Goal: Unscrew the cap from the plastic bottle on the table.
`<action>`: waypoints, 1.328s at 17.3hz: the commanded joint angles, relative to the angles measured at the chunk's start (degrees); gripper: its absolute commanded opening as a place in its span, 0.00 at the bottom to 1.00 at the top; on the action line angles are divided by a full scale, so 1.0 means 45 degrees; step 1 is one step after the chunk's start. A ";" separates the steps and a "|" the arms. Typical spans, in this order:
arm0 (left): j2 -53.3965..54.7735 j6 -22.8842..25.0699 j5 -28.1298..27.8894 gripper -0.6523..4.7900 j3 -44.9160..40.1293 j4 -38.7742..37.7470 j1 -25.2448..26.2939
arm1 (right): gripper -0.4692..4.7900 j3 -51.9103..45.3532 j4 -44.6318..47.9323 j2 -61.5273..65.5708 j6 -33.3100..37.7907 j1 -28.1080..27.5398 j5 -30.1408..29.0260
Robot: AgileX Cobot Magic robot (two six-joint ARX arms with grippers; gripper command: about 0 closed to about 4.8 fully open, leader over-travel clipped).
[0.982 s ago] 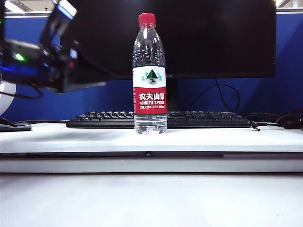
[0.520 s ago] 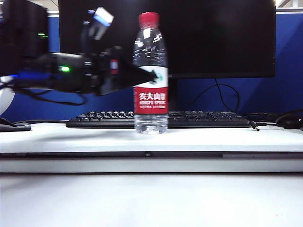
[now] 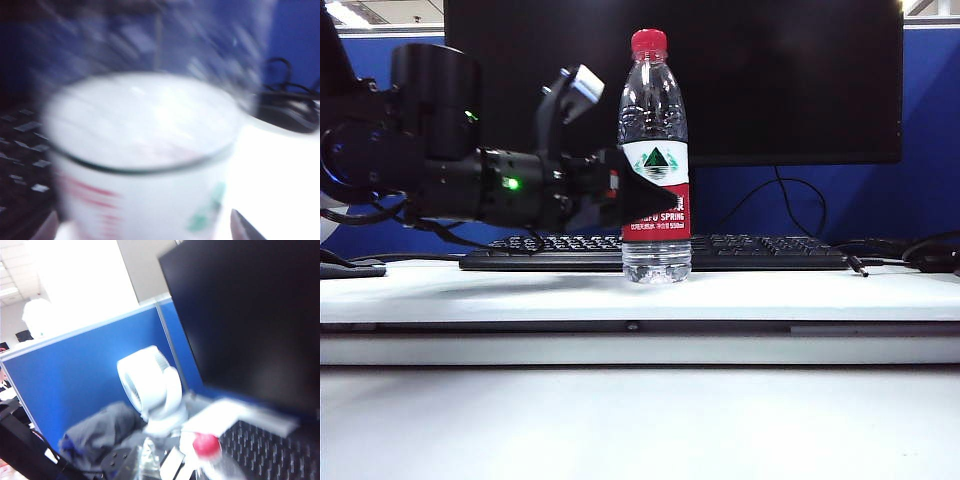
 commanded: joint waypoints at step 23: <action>0.0019 -0.0015 -0.0782 0.66 0.1127 0.1039 -0.1253 | 0.09 0.0058 -0.3113 0.0243 -0.2103 0.0024 0.0112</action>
